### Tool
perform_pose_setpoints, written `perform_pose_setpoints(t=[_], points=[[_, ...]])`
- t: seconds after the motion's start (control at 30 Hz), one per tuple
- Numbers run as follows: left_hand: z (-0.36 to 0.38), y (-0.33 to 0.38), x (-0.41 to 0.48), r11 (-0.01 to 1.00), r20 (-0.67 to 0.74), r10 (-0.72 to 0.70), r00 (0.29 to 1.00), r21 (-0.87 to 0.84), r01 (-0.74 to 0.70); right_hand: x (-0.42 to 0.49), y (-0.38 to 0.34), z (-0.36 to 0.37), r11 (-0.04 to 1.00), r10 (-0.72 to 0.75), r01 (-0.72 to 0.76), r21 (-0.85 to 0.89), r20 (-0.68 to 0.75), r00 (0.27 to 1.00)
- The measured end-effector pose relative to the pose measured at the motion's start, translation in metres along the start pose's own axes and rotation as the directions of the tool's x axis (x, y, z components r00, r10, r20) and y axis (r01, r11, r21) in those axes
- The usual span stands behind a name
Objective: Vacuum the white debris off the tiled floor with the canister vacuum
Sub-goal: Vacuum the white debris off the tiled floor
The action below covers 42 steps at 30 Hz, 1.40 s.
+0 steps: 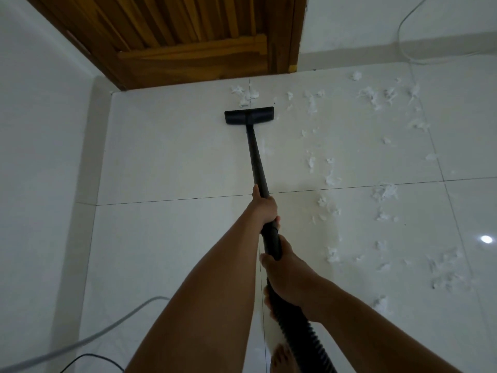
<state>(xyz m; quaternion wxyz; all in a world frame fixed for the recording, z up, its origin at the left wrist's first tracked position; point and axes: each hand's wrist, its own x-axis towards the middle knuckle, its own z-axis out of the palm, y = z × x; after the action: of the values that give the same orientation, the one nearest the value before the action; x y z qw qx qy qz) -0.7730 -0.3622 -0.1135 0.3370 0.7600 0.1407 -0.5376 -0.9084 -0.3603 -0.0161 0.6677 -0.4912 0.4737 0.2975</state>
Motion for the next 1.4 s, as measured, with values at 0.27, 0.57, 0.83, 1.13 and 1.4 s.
perform_pose_setpoints(t=[0.27,0.57,0.83,1.13,1.4], points=[[0.0,-0.011,-0.022,1.0,-0.011,-0.015,1.0,0.012,0.015,-0.021,0.007,0.006,1.0,0.021,-0.021,0.008,0.007,1.0],[0.008,-0.031,-0.033,1.0,0.0,-0.017,1.0,0.026,0.017,-0.038,0.026,0.007,1.0,0.016,-0.017,0.003,0.034,0.999],[0.006,-0.003,-0.014,0.999,-0.014,-0.023,1.0,-0.035,0.023,-0.022,0.0,-0.008,1.0,0.012,-0.012,0.002,0.023,1.0],[-0.006,0.034,0.003,1.0,-0.028,-0.019,0.999,-0.023,0.019,-0.008,-0.042,-0.018,0.997,-0.032,0.031,-0.071,-0.009,0.999],[-0.02,0.062,0.025,1.0,-0.009,-0.009,1.0,0.012,0.009,0.005,-0.076,-0.022,0.991,-0.059,0.055,-0.126,-0.025,0.998]])
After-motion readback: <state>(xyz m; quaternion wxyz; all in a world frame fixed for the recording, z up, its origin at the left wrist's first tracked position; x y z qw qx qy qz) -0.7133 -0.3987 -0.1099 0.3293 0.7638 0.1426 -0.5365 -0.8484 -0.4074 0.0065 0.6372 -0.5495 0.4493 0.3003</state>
